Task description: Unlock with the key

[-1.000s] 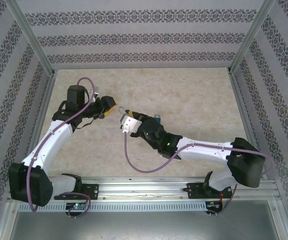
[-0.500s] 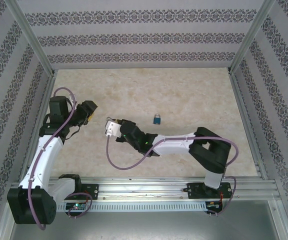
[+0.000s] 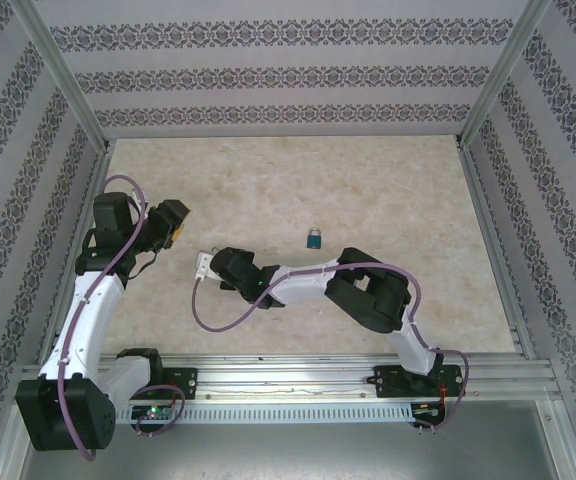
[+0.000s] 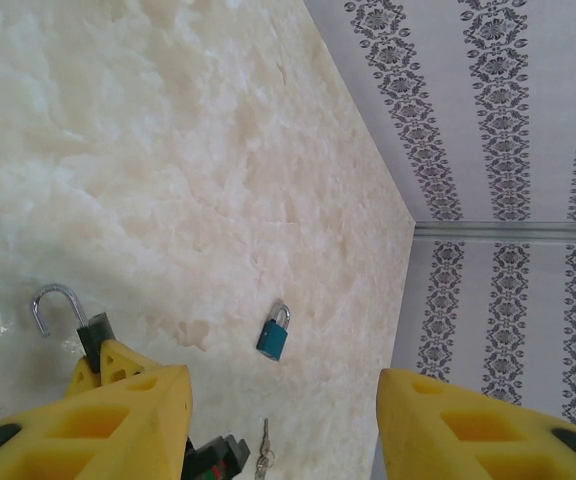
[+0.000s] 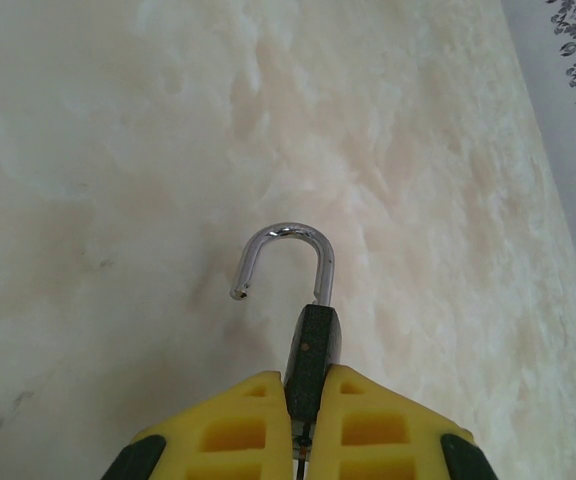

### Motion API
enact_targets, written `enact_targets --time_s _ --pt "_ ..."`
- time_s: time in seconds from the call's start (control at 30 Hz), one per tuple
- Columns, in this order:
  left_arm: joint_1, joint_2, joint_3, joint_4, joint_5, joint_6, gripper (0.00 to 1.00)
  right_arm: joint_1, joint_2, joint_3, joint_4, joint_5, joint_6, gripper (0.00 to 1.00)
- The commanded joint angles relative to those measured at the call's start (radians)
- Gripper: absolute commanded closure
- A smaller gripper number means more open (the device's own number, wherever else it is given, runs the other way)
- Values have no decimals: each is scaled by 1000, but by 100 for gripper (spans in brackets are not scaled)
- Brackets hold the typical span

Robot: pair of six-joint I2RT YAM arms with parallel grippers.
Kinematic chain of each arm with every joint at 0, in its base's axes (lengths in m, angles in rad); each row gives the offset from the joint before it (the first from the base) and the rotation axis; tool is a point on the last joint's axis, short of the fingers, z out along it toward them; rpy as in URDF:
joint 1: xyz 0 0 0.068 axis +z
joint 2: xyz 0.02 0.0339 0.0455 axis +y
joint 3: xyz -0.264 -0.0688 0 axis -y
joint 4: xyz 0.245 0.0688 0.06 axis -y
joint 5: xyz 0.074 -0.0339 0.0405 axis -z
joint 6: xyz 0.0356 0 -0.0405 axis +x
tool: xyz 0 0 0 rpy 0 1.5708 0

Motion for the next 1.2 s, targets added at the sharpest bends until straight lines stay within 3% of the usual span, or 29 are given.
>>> enact_targets --time_s 0.0,0.43,0.57,0.67,0.9,1.17 --pt "17 -14 -5 39 17 -16 49 -1 52 78 -130 33 15 100" --pt "26 -17 -24 62 33 -41 49 -1 121 186 -345 -28 19 98" --pt "28 -16 -21 59 37 -41 49 -1 94 180 -371 -39 43 72" --pt "29 -14 -17 63 41 -46 49 -2 37 145 -372 -55 56 61" --pt "32 -8 1 59 47 -43 49 -21 -152 57 -438 -149 148 49" --pt "33 -13 22 34 50 -4 48 -97 -414 -134 -452 -150 334 49"
